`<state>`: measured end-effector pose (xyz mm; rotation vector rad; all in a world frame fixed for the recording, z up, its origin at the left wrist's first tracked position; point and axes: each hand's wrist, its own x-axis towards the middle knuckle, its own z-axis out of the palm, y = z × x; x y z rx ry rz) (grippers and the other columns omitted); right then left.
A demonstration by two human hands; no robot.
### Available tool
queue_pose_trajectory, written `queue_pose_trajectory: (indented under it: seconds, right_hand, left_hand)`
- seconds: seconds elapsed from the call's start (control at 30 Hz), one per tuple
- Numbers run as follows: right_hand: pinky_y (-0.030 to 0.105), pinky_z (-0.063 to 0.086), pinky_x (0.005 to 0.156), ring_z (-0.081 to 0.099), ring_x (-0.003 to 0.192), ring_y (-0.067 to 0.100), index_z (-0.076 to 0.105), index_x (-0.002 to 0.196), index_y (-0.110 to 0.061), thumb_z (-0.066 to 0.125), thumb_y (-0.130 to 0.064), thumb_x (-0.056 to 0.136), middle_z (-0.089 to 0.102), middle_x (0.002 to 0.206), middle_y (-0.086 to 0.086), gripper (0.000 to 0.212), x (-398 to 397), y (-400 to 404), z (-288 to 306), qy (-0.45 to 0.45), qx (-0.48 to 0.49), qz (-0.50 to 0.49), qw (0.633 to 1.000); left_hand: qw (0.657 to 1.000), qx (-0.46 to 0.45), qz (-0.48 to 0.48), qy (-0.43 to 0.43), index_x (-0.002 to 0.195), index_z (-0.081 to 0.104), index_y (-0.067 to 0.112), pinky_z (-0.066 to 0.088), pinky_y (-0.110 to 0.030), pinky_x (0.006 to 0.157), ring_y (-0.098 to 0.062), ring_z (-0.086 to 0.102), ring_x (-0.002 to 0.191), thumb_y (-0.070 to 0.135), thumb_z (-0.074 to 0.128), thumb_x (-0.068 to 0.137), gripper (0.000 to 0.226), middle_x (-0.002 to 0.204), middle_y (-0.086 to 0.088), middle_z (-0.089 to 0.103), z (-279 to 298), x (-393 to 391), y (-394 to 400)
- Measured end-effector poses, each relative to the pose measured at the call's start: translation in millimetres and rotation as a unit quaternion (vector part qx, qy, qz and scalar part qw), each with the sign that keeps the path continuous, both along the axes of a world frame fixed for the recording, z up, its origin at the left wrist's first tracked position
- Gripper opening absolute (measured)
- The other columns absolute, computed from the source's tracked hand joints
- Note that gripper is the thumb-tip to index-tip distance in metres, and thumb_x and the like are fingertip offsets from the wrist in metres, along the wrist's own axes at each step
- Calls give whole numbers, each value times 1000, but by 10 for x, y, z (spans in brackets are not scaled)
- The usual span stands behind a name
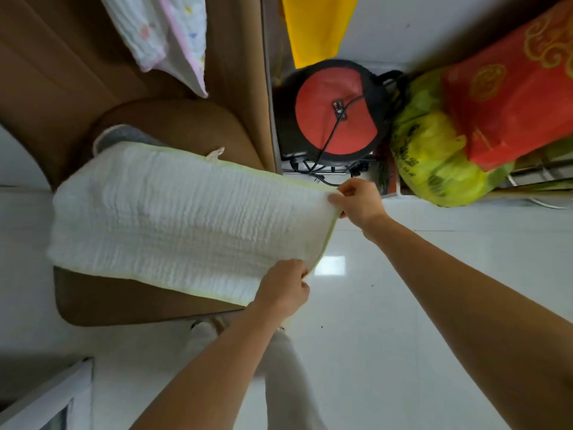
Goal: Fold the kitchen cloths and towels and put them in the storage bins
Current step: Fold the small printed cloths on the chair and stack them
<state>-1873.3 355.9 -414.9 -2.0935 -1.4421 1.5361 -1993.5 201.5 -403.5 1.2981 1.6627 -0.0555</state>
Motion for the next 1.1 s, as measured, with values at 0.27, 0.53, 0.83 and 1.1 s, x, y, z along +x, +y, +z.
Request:
queue_pose_trajectory:
  seconds: [0.27,0.53,0.83,1.1]
  right_hand:
    - [32,50,52,49,64,21,44,65,-15,70,-6,78,46,65,2,30,411,-54,463,-12,24,-55,998]
    - [40,60,72,63,79,26,53,93,-8,63,-6,86,60,86,15,13,-222,-169,681,77,5,-4,997]
    - [32,54,67,56,67,15,68,94,-13,58,-1,86,55,69,-5,16,-1929,-301,631,129,62,133,981]
    - [18,41,66,61,86,20,70,99,-15,53,-9,84,68,95,5,24,-2961,-350,518,-35,214,340,915]
  left_hand:
    - [984,-84,-30,-153,59,34,14,41,-19,40,-21,68,57,8,53,91,37,58,-3,37,417,409,194]
    - [975,-36,184,-122,88,65,6,58,-30,52,-22,66,65,22,58,93,18,80,-6,61,613,-546,6]
    - [931,59,360,-31,101,62,8,58,-25,52,-11,63,75,20,55,95,15,95,-4,63,593,-1973,-613]
    - [911,95,384,114,99,64,6,38,-17,48,-13,54,67,27,47,98,27,90,-5,65,298,-2592,-793]
